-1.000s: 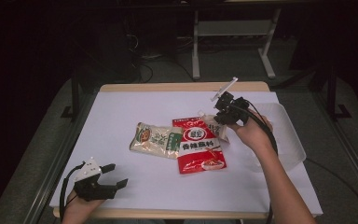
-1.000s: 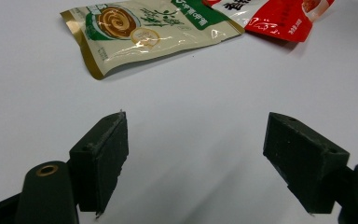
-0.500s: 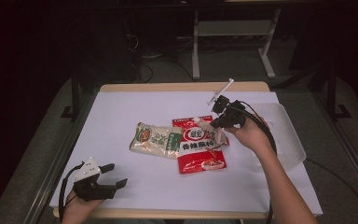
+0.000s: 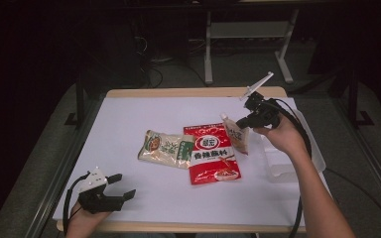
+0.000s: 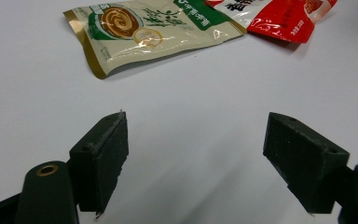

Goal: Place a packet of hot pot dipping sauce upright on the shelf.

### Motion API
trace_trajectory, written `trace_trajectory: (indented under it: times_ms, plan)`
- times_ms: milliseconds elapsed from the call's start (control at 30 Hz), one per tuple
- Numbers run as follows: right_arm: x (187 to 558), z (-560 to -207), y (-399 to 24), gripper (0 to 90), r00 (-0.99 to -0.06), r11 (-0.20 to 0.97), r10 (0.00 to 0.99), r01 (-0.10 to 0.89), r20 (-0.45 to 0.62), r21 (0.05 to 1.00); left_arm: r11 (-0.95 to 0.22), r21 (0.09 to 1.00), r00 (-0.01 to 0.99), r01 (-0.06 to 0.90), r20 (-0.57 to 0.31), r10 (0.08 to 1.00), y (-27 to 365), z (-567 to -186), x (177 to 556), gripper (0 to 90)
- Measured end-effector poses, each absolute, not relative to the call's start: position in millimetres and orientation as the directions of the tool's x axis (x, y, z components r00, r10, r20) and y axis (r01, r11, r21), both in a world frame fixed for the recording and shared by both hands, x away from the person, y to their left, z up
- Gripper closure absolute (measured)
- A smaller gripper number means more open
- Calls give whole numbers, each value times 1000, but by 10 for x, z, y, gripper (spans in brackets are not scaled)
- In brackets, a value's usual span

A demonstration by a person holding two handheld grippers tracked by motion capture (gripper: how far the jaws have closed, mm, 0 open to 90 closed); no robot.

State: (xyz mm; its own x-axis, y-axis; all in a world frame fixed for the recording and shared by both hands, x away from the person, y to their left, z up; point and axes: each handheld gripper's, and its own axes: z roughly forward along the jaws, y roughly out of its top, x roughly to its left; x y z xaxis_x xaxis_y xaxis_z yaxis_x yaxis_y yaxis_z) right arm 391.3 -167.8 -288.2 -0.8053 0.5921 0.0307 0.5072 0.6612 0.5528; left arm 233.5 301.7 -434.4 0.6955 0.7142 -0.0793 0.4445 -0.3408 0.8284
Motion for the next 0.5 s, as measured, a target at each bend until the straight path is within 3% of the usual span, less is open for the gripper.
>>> trace_trajectory:
  times_ms: [500]
  plan:
    - [3778, -2677, -1882, 900, -818, 660, 573, 494, 45, 566, -348, 827, 697, 442, -73, 713, 3013, -4348, 2341, 219]
